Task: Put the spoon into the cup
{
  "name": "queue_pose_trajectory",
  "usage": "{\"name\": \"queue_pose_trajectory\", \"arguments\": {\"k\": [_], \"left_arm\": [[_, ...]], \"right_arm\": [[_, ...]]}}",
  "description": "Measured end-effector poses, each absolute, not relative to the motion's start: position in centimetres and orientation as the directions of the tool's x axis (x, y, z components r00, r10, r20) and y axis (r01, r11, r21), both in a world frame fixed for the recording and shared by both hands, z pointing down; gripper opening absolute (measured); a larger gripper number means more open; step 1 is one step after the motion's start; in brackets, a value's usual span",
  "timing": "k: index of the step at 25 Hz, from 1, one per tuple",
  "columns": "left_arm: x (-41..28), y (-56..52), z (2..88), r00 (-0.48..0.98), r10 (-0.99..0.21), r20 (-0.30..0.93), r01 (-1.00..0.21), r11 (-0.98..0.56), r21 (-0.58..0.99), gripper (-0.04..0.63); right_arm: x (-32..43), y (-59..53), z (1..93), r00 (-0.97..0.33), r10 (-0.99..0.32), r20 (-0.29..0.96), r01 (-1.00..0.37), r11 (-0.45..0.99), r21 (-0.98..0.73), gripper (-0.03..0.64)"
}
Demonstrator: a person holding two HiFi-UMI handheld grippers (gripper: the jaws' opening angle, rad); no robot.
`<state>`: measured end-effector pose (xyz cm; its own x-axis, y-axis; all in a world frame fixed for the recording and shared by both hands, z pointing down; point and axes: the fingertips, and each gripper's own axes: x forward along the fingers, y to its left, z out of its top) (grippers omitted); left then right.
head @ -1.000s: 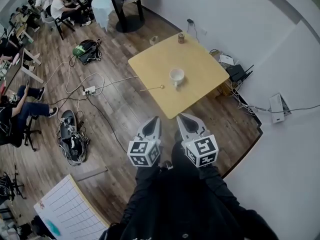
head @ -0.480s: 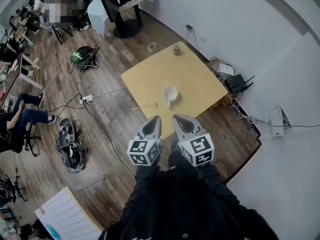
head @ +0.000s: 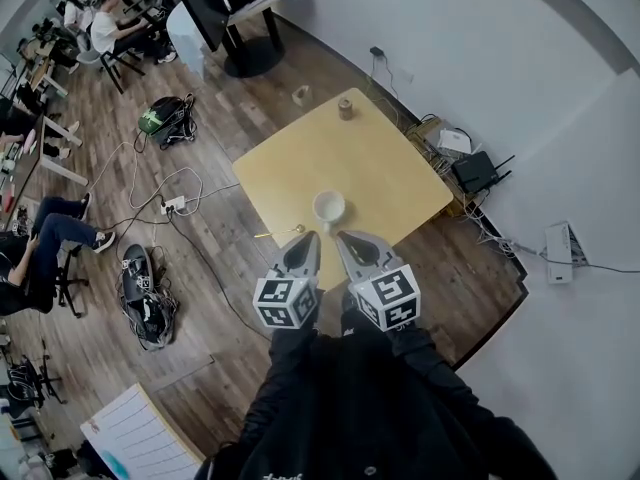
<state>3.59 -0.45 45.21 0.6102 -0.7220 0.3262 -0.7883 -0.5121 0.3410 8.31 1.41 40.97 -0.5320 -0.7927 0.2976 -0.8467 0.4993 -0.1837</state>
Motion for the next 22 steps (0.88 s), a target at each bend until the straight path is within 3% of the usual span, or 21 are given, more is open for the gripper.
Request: {"name": "queue_pose_trajectory", "arguments": {"k": [7,22], "left_arm": [[3.5,-2.2,47.2,0.569,-0.736,0.366,-0.818,-0.462,0.343,0.034],[-4.5,-4.3,54.8,0.427,-0.778,0.462,-0.888,-0.261,0.379,0.034]], "right_arm": [[9.6,-0.6,43.7,-0.547,-0.772,0.324,-0.836,0.488,-0.25,0.021],[6.8,-3.8,48.6,-0.583,-0.699,0.415,-0.813,0.502,-0.296,0.021]]}}
